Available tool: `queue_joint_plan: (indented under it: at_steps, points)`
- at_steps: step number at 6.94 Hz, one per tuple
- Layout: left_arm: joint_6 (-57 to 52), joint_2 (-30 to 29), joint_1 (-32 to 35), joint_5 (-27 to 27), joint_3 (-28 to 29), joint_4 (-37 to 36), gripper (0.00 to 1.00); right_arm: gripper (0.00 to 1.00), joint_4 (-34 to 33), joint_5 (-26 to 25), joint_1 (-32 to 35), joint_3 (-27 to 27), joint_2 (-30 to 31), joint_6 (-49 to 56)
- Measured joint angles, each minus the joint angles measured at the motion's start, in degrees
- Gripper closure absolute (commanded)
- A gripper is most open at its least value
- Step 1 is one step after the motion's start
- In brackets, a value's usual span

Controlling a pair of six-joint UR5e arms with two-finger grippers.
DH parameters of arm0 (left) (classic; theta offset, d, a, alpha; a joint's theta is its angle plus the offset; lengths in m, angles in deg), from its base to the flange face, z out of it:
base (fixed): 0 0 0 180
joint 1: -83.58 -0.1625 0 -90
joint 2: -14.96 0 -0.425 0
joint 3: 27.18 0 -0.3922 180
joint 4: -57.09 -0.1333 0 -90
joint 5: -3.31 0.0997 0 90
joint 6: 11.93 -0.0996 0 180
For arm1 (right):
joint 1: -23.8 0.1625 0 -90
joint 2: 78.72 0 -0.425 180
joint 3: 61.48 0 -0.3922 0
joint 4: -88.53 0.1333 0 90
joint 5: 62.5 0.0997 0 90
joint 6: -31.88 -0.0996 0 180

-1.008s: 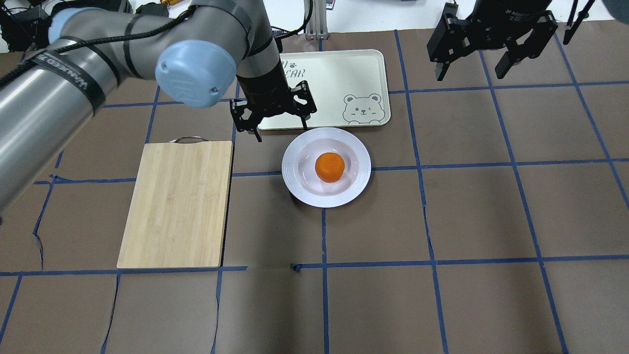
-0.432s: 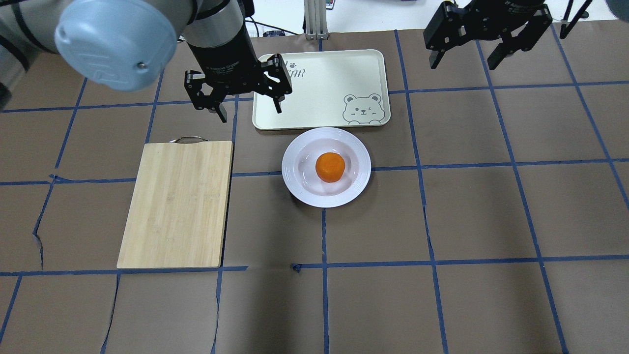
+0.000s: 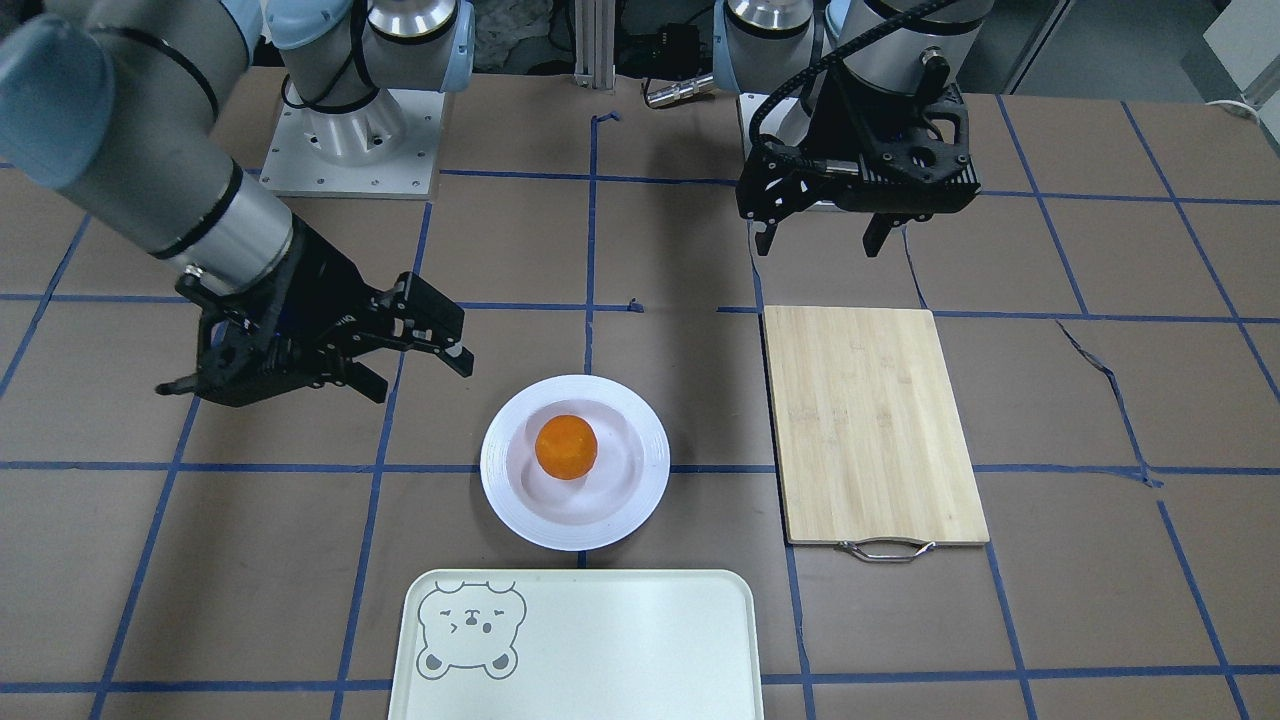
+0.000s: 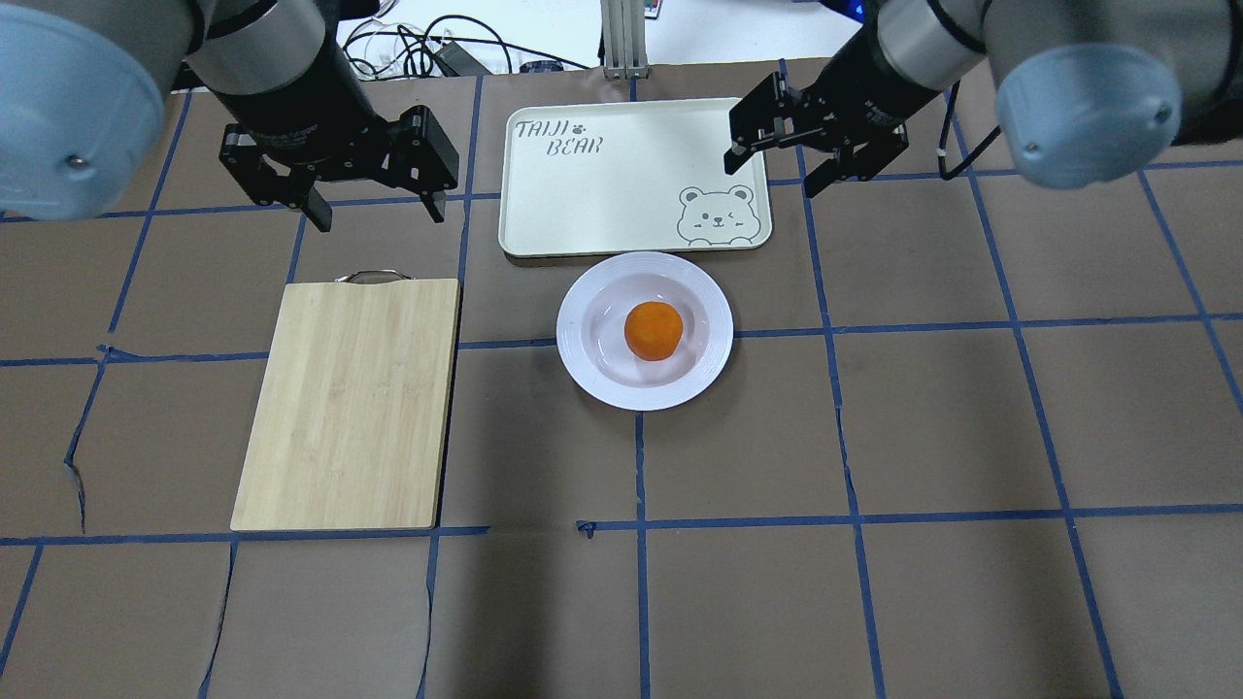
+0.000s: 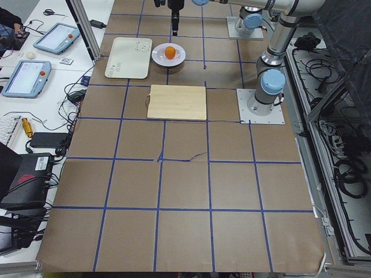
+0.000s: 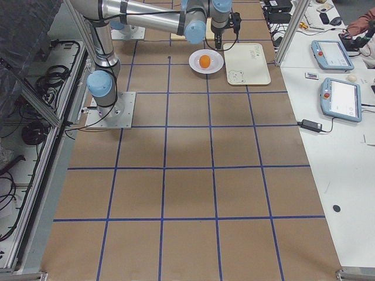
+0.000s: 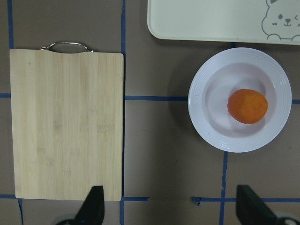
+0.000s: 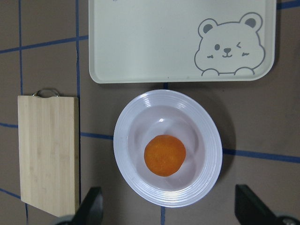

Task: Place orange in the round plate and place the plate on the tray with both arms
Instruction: 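Reach the right gripper to the white bowl's rim and grip it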

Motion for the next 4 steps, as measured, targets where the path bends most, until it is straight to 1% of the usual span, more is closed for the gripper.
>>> queue_joint_plan:
  at_steps: [2,3,4]
  points:
    - [-0.72,1.01,-0.68,-0.10,-2.34,-3.07,0.00,0.00,-17.01,11.28,-2.36,13.92,-1.44,0.33]
    - [-0.87,1.12,-0.86,-0.16,-2.64,-3.68,0.00,0.00,-24.57,14.88,-3.83,19.29,-3.10,0.88]
    - [-0.95,1.18,-0.94,-0.21,-2.72,-3.89,0.00,0.00,-30.87,17.94,-5.63,23.33,-5.65,1.88]
